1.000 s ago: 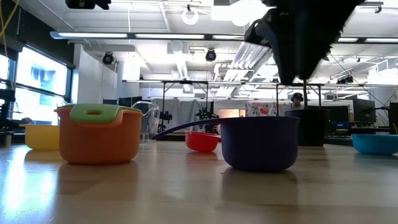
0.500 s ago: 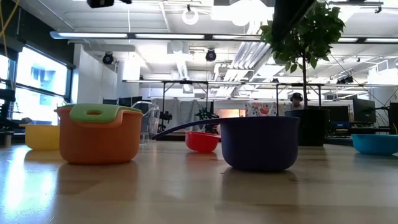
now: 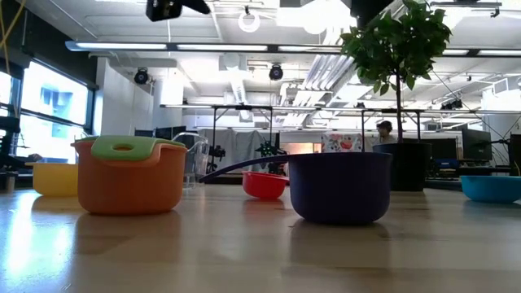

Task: Nest measuring cups in basket
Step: Stack the violet measuring cup on top of the green measuring cup

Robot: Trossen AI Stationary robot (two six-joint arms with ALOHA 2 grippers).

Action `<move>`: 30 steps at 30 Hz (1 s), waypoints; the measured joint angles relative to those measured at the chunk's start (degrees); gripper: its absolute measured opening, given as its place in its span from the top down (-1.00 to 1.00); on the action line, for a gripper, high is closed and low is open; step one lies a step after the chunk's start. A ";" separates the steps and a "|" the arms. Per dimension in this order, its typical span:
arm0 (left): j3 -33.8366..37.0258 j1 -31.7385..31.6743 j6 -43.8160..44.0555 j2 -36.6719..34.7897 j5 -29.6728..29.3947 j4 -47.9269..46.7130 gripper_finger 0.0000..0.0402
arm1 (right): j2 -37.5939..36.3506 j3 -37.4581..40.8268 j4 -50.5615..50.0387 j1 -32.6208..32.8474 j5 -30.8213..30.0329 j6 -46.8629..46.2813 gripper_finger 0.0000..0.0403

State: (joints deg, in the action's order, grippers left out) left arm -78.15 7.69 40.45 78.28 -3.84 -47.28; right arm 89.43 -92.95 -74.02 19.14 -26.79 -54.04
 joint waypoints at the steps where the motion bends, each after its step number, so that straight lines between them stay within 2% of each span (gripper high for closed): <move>1: 0.00 0.22 0.00 0.85 0.00 0.74 0.38 | -0.72 0.00 0.03 -0.76 -0.13 0.00 0.44; 8: 0.00 1.81 0.92 6.68 0.40 5.89 0.38 | -4.53 0.00 -0.18 -5.50 -0.01 0.04 0.44; 15: 0.00 3.19 2.68 11.79 0.48 10.28 0.38 | -5.27 0.00 -0.30 -9.19 0.31 2.44 0.44; 25: 0.00 4.70 4.49 19.18 0.71 13.13 0.38 | -5.00 0.00 0.08 -11.77 0.68 3.64 0.44; 30: 0.00 5.33 5.46 22.75 1.25 18.23 0.38 | -5.00 0.00 0.12 -12.07 1.91 3.56 0.44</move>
State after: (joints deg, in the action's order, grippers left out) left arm -78.15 13.03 45.91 101.03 -2.59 -29.05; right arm 84.42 -92.95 -73.90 7.07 -24.89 -50.48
